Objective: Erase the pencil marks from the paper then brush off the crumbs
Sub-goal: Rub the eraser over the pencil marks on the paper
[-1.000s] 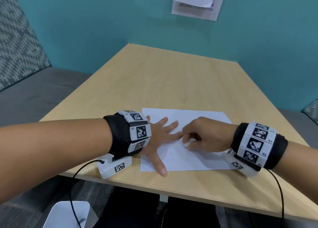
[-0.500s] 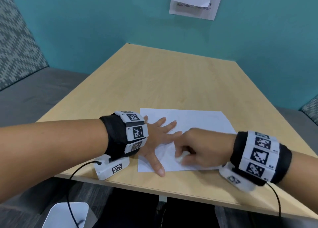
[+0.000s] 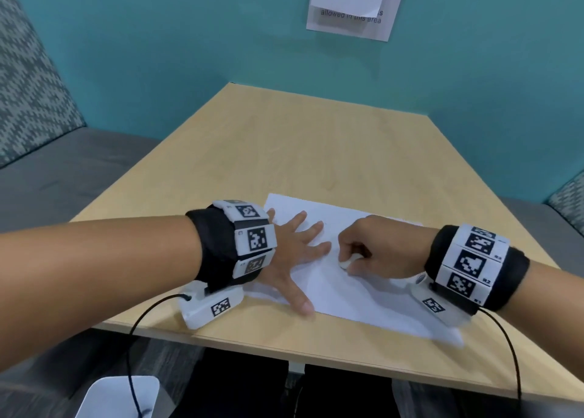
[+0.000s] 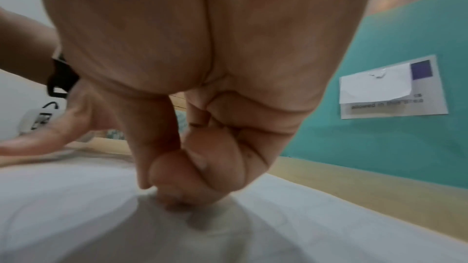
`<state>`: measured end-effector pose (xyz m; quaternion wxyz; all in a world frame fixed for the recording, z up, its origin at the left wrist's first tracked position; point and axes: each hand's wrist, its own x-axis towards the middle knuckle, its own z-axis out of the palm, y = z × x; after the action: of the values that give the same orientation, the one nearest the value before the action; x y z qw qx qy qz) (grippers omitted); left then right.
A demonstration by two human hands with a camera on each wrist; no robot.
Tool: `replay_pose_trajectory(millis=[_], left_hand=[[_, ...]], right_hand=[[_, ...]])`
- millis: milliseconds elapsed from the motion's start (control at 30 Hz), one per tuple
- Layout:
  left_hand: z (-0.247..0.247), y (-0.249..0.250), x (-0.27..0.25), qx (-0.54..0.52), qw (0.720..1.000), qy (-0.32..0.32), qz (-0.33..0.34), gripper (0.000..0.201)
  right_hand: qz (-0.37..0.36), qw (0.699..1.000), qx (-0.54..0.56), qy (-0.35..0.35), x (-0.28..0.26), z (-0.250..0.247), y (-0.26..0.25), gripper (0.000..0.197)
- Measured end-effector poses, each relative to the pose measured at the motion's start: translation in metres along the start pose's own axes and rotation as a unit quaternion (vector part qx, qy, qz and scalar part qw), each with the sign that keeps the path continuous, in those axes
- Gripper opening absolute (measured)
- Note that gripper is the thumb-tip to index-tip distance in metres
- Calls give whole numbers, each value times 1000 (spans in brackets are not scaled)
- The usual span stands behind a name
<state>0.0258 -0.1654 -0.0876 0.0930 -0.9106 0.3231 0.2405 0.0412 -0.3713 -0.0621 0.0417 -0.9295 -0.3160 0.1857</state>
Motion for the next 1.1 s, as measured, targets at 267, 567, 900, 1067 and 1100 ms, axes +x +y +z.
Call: replay_pose_trajectory(millis=[267,567,900,1067,1100], left_hand=[[3,3,12,-40,999,17,29,94],[10,0,10,-62,998,19,10,106],[5,0,4,-16,1000,14,2,86],[10,-3,5,-26,999,37,15,92],[10,-3,5,-23,999,35,12,94]], right_hand=[[-96,995,37,-11,-8,16,-35,7],[-30,999,7,-7,0,2,-21,13],[-46,999,6,-6,-4,7,-25,10],[-105,994,16,-39,-6,15,-40,11],[-85,996,3,-30,-2,10,-33,8]])
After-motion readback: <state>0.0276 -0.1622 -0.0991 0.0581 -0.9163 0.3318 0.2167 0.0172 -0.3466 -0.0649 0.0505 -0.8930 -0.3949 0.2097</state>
